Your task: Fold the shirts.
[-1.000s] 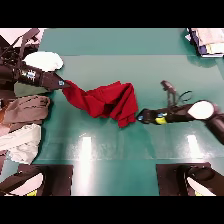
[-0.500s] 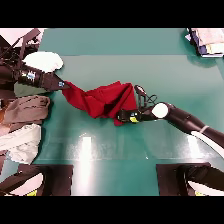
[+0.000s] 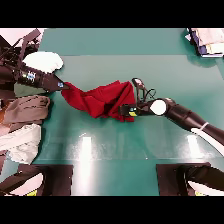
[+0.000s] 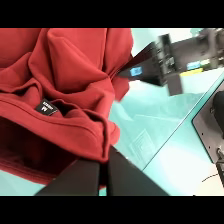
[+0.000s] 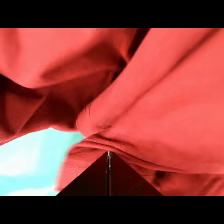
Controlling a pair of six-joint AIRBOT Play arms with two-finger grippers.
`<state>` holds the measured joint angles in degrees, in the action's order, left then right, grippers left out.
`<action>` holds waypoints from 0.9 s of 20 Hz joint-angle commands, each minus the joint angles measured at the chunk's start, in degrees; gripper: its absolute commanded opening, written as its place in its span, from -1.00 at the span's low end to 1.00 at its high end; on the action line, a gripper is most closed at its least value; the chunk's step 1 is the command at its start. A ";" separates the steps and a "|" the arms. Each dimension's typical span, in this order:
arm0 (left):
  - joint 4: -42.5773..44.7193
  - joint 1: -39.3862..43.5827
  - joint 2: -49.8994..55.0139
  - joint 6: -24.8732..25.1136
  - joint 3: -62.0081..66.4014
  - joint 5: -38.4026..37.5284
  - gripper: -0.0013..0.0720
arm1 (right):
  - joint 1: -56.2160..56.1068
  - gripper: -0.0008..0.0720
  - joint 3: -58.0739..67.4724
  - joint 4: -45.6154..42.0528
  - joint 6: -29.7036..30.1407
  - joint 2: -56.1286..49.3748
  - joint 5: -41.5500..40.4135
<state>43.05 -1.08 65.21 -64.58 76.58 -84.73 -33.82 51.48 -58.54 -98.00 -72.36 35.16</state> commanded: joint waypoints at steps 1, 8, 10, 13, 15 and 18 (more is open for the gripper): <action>0.31 0.02 -0.04 0.02 0.07 -0.55 -0.90 | 2.62 -0.96 -0.02 -7.89 -2.60 3.93 4.76; -0.17 -0.15 -1.14 -0.83 3.08 -1.05 -0.90 | 16.15 -0.96 -4.96 -10.60 -0.98 20.76 15.30; -0.61 -0.15 -1.42 -2.99 9.33 -0.83 -0.90 | 20.52 -0.96 -2.60 -10.60 -0.46 26.38 18.62; -4.74 -0.15 -2.47 -3.19 22.23 0.31 -0.90 | 25.86 -0.96 5.07 -10.58 0.57 33.35 22.82; -7.34 -0.15 -3.08 -3.19 31.71 1.97 -0.90 | 29.18 -0.96 11.32 -10.64 0.61 36.68 24.92; -8.20 -0.13 -4.02 -4.50 42.10 2.75 -0.90 | 34.62 -0.96 19.43 -10.69 1.66 38.82 29.66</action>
<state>36.62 -1.17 61.95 -68.05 108.92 -83.40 -3.97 64.18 -69.12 -97.32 -36.62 59.83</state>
